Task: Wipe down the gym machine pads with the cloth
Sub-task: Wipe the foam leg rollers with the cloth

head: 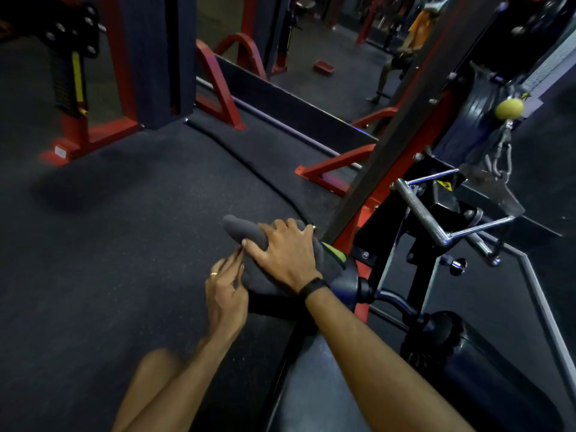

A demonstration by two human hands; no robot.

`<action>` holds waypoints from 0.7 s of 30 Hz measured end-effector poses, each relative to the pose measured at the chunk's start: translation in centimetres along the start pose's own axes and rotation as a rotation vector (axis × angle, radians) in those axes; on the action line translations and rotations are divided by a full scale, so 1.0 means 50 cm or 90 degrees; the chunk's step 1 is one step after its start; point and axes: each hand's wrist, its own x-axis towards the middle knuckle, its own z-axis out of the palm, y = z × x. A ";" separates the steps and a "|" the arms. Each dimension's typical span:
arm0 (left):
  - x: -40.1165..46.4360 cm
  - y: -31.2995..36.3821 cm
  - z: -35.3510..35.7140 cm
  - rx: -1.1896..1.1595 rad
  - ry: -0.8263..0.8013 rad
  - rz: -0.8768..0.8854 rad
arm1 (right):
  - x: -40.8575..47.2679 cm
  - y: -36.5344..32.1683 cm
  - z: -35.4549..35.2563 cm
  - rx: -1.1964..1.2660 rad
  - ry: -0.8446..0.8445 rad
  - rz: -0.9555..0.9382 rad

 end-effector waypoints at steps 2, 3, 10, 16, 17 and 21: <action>0.015 0.017 -0.012 -0.032 0.015 -0.018 | -0.023 0.035 -0.005 0.013 0.012 -0.051; 0.027 0.031 -0.014 -0.050 0.035 -0.037 | -0.035 0.060 -0.009 0.007 0.019 -0.050; 0.128 0.130 0.031 0.016 -0.055 -0.297 | -0.109 0.154 -0.025 -0.006 0.094 0.242; 0.151 0.091 0.058 0.077 -0.189 -0.360 | -0.187 0.121 -0.001 0.001 0.203 0.256; 0.149 0.082 0.057 0.079 -0.181 -0.343 | -0.180 0.123 -0.005 0.001 0.190 0.263; 0.143 0.067 0.055 0.106 -0.166 -0.289 | -0.101 0.132 -0.026 -0.020 0.028 0.358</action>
